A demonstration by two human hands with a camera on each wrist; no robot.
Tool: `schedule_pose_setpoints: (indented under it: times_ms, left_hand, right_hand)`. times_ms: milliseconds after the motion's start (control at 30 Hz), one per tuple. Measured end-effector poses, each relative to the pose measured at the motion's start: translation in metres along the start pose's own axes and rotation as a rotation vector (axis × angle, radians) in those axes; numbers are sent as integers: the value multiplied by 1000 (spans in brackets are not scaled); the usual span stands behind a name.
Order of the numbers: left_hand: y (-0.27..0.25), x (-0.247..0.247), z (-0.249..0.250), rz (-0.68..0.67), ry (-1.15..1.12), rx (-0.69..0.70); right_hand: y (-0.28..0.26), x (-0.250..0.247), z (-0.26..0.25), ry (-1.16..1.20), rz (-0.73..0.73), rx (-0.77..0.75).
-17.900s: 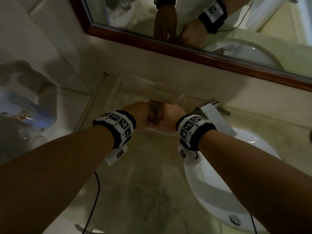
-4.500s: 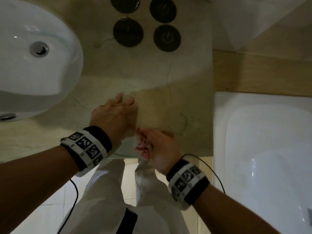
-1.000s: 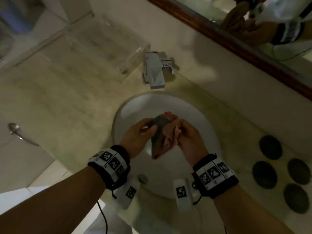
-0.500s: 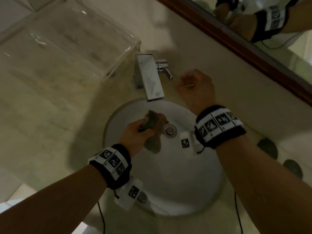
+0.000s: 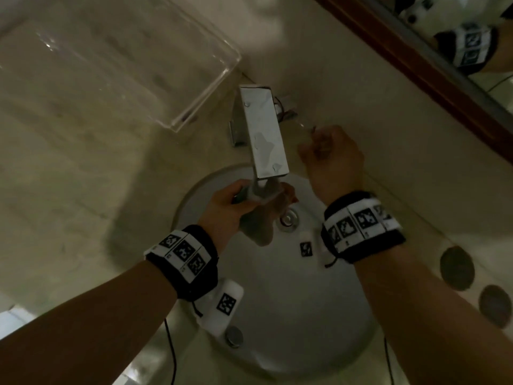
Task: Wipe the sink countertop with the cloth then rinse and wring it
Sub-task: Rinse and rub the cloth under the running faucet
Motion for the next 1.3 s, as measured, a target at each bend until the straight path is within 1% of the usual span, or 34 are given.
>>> schedule_pose_setpoints:
  times_ms: [33,67,167,200,267,300,400,500,600,633,667,733,767,833,900,967,1033,1100,1300]
  left_hand:
    - [1,0,-2,3,-4,-6]
    - [2,0,-3,10,-6,-10]
    - [3,-1,-7,1,-4,-44]
    - [4,-1,-8,-7,-2,-57]
    - [8,-3,-10,0,24,-68]
    - [10,-4,-10,2,39,-59]
    - [13,-3,-8,-2,72,-9]
    - [16,-4,-9,51,153,21]
    - [20,-10,-22,183,172,-49]
    - [23,-11,-28,186,176,-72]
    - [24,-10,-33,161,192,-94]
    - [25,-9,-38,124,219,-158]
    - [24,-10,-39,126,214,-184]
    - [25,-9,-40,129,190,-188]
    - [27,-7,-32,146,137,-123]
    - [28,-6,-23,193,83,-51]
    - [29,-6,-19,221,82,-15]
    - [29,-6,-16,235,120,19]
    - [27,-1,0,243,317,103]
  right_hand:
    - [-10,10,14,35,-58,68]
    - [-23,22,28,75,-152,128]
    - [-58,63,55,197,-479,217]
    - [-65,72,60,244,-551,246]
    - [-70,81,65,324,-607,317]
    - [-69,82,65,346,-590,327]
    - [-64,73,59,371,-466,261]
    - [-64,70,53,455,-460,257]
    - [-63,64,48,528,-427,233]
    - [-63,63,48,535,-415,222]
    - [-63,62,48,533,-402,222]
    - [-65,61,51,529,-384,253]
    - [-66,61,52,546,-388,278]
    - [-67,61,55,604,-431,323]
    - [-66,62,56,602,-454,321]
    - [-62,62,59,538,-423,310]
    - [-58,62,66,497,-381,352]
    - [-56,61,72,475,-338,385]
    - [-55,67,76,459,-271,383]
Point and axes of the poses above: each hand's wrist, its own y-axis towards the middle knuckle, its own x-axis out of the palm, z = x × y, the point moved 6 cm from there along y, towards the middle knuckle, and after that the axes turned 11 degrees about x, right-handed, at the moved point
